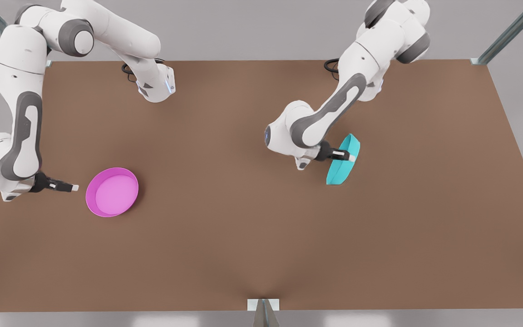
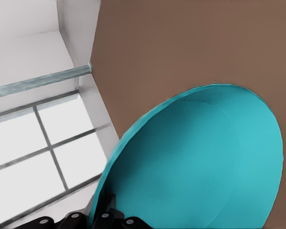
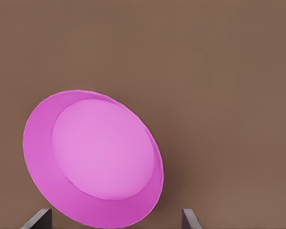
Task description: Flip the blue plate over with the left arm, and stack the pink plate on top of the blue plate with the right arm
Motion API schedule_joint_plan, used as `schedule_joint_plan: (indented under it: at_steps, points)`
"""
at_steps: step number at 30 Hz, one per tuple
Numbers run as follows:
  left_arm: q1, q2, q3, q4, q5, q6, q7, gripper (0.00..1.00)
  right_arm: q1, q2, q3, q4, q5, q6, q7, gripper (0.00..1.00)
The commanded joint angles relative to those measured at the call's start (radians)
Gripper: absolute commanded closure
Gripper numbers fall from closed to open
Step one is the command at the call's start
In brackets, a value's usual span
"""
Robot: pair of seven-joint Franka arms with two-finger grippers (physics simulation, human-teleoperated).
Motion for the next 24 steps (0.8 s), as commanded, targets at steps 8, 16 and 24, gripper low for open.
schedule_joint_plan:
  at_steps: [8,16,24]
  points:
    - [-0.298,0.136,0.117,0.076,0.243,-0.176,-0.174,0.79,-0.004,0.075,0.001,-0.008,0.000,0.037,-0.081,0.00]
    - [-0.645,0.259,0.366,0.159,0.249,-0.243,-0.211,0.79,-0.004,0.141,0.016,0.000,0.000,0.038,-0.171,0.00]
    - [-0.760,0.397,0.441,0.262,0.361,-0.243,-0.237,0.79,-0.009,0.184,0.042,0.002,0.000,0.073,-0.161,0.00]
